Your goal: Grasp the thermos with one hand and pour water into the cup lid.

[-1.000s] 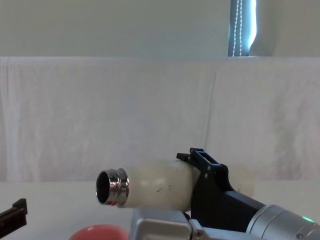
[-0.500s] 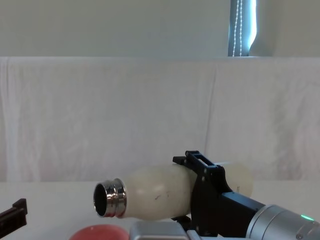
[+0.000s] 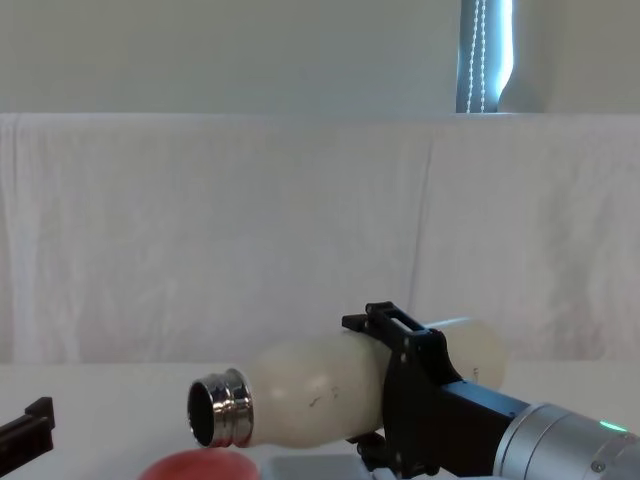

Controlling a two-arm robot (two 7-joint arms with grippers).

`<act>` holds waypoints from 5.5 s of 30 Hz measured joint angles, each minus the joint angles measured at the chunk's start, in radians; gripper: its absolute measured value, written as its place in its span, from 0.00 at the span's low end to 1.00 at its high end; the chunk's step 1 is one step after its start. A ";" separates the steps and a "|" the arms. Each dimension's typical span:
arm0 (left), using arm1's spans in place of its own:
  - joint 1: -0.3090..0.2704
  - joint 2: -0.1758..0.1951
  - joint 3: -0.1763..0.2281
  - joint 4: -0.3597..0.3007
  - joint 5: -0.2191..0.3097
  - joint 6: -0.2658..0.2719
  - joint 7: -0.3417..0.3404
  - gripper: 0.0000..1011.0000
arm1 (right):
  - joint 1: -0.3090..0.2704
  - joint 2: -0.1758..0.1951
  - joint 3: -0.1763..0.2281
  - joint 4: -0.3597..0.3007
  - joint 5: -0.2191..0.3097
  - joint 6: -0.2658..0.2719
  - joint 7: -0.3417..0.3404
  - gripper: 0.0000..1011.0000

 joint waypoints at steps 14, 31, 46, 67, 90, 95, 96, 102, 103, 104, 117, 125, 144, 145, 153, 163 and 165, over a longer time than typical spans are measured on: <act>0.000 0.000 0.000 0.000 0.000 0.000 0.000 0.99 | 0.012 0.011 -0.008 0.003 -0.009 0.007 0.011 0.95; 0.000 0.000 0.000 0.000 0.000 0.000 0.000 0.99 | 0.022 0.028 -0.001 -0.010 -0.020 0.019 0.016 0.95; 0.000 0.000 0.000 0.000 0.000 0.000 0.000 0.99 | 0.025 0.035 -0.004 -0.019 -0.035 0.030 0.024 0.95; 0.000 0.000 0.000 0.000 0.000 0.000 0.000 0.99 | 0.026 0.042 -0.006 -0.027 -0.046 0.037 0.028 0.95; 0.000 0.000 0.000 0.000 0.000 0.000 0.000 0.99 | 0.028 0.040 -0.005 -0.025 -0.046 0.040 0.034 0.95; 0.000 0.000 0.000 0.000 0.000 0.000 0.000 0.99 | 0.028 0.040 -0.006 -0.025 -0.046 0.040 0.036 0.95; 0.000 0.000 0.000 0.000 0.000 0.000 0.000 0.99 | 0.028 0.040 -0.006 -0.026 -0.046 0.040 0.036 0.95; 0.000 0.000 0.000 0.000 0.000 0.000 0.000 0.99 | 0.028 0.042 -0.008 -0.030 -0.048 0.043 0.039 0.95; 0.000 0.000 0.000 0.000 0.000 0.000 0.000 0.99 | 0.028 0.042 -0.009 -0.031 -0.050 0.044 0.039 0.95; 0.000 0.000 0.000 0.000 0.000 0.000 0.000 0.99 | 0.029 0.042 -0.009 -0.031 -0.051 0.044 0.039 0.95; 0.000 0.000 0.000 0.000 0.000 0.000 0.000 0.99 | 0.026 0.043 -0.003 -0.040 -0.043 0.046 0.040 0.95; 0.000 0.000 0.000 0.000 0.000 0.000 0.000 0.99 | -0.013 0.022 0.049 -0.064 0.069 0.016 0.038 0.95; 0.000 0.000 0.000 0.000 0.000 0.000 0.000 0.99 | -0.101 -0.026 0.178 -0.127 0.362 -0.083 0.095 0.95; 0.000 0.000 0.000 0.000 0.000 0.000 0.000 0.99 | -0.107 -0.031 0.188 -0.131 0.387 -0.089 0.103 0.95; 0.000 0.000 0.000 0.000 0.000 0.000 0.000 0.99 | -0.125 -0.056 0.240 -0.138 0.513 -0.108 0.150 0.95; 0.000 0.000 0.000 0.000 0.000 0.000 0.000 0.99 | -0.136 -0.086 0.281 -0.127 0.602 -0.105 0.176 0.95; 0.000 0.000 0.000 0.000 0.000 0.000 0.000 0.99 | -0.139 -0.094 0.291 -0.123 0.628 -0.104 0.184 0.95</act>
